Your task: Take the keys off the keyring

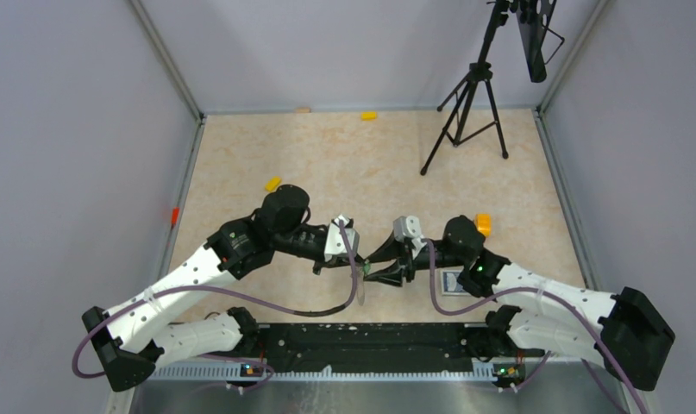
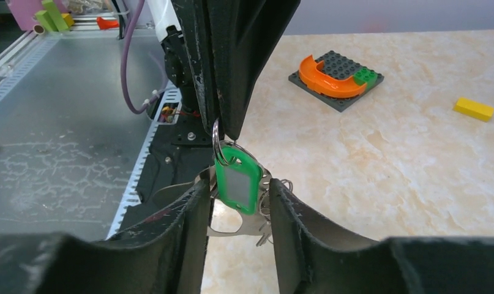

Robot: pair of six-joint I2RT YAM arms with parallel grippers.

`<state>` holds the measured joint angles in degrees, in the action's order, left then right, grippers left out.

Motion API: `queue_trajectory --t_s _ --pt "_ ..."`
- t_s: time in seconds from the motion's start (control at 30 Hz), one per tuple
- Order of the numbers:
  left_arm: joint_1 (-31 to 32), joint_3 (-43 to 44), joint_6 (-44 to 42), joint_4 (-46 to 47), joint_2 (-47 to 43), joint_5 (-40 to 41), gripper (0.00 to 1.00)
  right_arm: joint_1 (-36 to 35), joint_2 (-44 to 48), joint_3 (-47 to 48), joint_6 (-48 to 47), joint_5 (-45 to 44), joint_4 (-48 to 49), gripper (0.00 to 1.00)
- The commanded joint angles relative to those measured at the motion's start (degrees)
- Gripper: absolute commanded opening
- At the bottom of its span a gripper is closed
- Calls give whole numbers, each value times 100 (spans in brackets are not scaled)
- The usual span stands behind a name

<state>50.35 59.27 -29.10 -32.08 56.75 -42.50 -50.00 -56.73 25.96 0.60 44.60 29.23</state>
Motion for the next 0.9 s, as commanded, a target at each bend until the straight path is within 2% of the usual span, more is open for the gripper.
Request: queue_trajectory --t_s 0.0,0.07,0.2,0.27,0.6,0.87 --pt "14 16 78 343 -126 -5 0 -72 105 105 128 -37 343 35" --pt "10 8 80 360 -137 11 0 -72 110 120 163 -69 295 24" --pt "13 5 92 369 -126 27 0 -76 101 145 217 -138 237 14" --pt "13 6 92 369 -121 37 0 -72 103 155 252 -160 213 1" --pt "10 -58 73 290 -175 281 0 -72 417 221 196 -383 -252 0" --pt "12 -246 171 436 -383 590 0 -73 667 953 498 -1094 -2085 0"
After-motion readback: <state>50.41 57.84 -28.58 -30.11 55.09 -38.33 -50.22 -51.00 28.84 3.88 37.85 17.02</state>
